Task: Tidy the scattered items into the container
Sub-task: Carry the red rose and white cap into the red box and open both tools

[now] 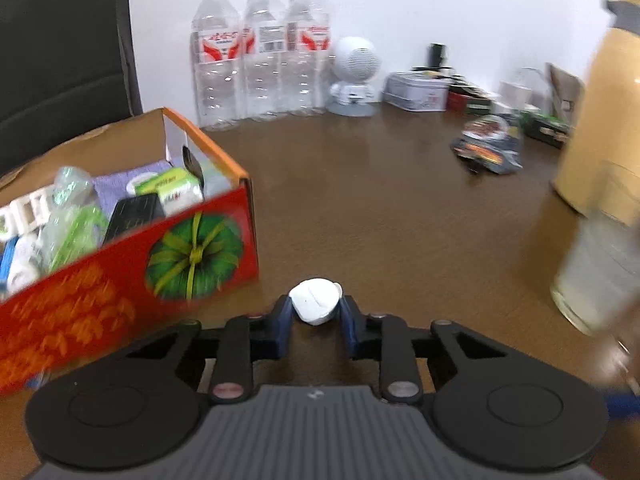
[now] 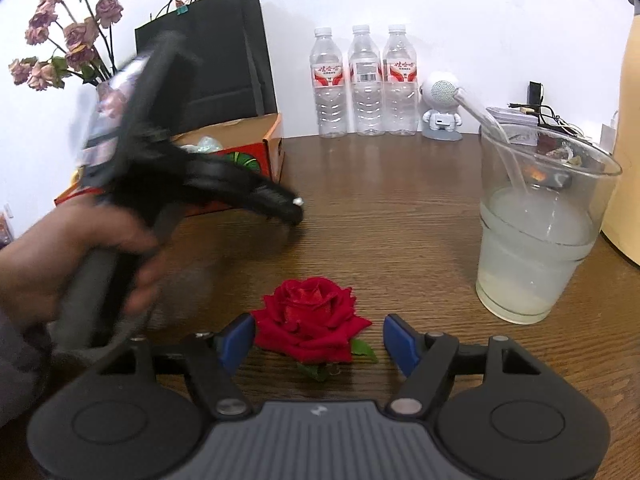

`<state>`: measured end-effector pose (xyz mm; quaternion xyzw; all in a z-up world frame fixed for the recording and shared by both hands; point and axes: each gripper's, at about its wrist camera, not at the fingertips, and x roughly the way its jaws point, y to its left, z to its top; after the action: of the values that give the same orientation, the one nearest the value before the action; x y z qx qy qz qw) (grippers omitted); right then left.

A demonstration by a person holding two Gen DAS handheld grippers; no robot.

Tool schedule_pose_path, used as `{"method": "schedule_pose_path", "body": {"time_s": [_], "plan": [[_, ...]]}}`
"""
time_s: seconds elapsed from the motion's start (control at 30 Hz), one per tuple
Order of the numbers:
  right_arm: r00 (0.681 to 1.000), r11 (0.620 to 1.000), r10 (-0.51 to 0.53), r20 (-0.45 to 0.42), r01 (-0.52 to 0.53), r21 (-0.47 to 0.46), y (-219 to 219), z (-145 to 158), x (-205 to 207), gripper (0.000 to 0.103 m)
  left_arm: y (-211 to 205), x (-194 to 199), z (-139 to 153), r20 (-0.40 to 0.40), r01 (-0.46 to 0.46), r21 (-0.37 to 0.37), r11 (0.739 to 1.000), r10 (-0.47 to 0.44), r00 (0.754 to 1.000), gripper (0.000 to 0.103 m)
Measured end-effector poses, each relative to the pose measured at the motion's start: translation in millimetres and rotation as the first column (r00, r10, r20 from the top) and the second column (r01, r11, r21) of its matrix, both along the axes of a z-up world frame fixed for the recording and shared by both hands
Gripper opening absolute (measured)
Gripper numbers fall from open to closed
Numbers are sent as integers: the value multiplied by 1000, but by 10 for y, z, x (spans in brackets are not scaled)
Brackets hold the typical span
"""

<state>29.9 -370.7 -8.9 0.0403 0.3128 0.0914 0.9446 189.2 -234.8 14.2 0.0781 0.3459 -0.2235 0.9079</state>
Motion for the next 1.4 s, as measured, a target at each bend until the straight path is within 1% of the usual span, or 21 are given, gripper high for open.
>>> {"method": "schedule_pose_path", "body": {"time_s": [0.1,0.13,0.23,0.3,0.37,0.43,0.5,0.6,0.7,0.73,0.8,0.87,0.93,1.0,1.07,1.17,1.27,1.3,1.37,1.4], "plan": [[1000,1000,19,-9,-19,-11,30,-6,9,71,320,-390,52,-11,32,-6,999,-32,999,26],[1000,1000,26,-11,-26,-16,47,-9,13,71,448,-535,64,-15,30,-8,1000,-30,999,26],[999,999,39,-12,-40,-37,112,-10,21,71,840,-920,106,-15,-23,-28,999,23,1000,26],[999,997,52,-11,-52,-59,195,-8,14,62,1073,-1142,127,-3,-72,-46,996,72,997,26],[996,994,87,-14,-87,-58,318,4,-7,59,1243,-1323,136,14,-117,-37,992,118,993,26],[991,990,129,-19,-130,-47,454,22,-31,55,1391,-1472,147,19,-157,-42,987,158,987,26],[984,984,175,-25,-175,-40,609,42,-73,47,1506,-1598,161,19,-173,-67,983,174,984,26],[972,972,235,-26,-235,-23,871,72,-176,46,1658,-1687,194,38,-193,-86,977,197,980,26],[966,966,258,-17,-258,-26,1081,111,-254,45,1806,-1716,209,53,-225,-89,970,231,972,26],[967,966,256,-10,-257,-27,1123,130,-268,45,1858,-1701,225,55,-229,-104,968,236,970,26],[968,968,252,-2,-252,-14,1177,176,-266,45,1928,-1618,287,85,-216,-122,969,227,970,26],[970,970,241,-1,-241,0,1212,222,-231,45,1991,-1442,395,133,-213,-131,968,230,964,26],[975,975,222,4,-222,2,1240,284,-205,45,2047,-1205,479,149,-250,-102,963,263,953,26],[978,978,208,17,-208,-1,1245,347,-209,45,2144,-968,493,116,-294,-88,952,303,946,26],[980,980,199,24,-199,1,1224,387,-203,45,2276,-745,451,65,-342,-100,934,349,935,26],[982,982,187,16,-187,-11,1194,397,-162,45,2459,-533,352,52,-423,-88,902,428,902,26],[983,983,185,10,-185,-16,1198,395,-82,45,2645,-419,299,-1,-442,-173,880,448,894,26],[983,982,186,9,-186,-17,1205,399,-48,45,2663,-391,301,0,-445,-173,879,452,892,26],[981,981,191,12,-191,-20,1238,428,31,45,2653,-343,309,29,-455,-139,879,463,886,26],[980,980,196,18,-195,-23,1261,460,78,45,2654,-331,315,30,-457,-130,880,464,885,26]]}}
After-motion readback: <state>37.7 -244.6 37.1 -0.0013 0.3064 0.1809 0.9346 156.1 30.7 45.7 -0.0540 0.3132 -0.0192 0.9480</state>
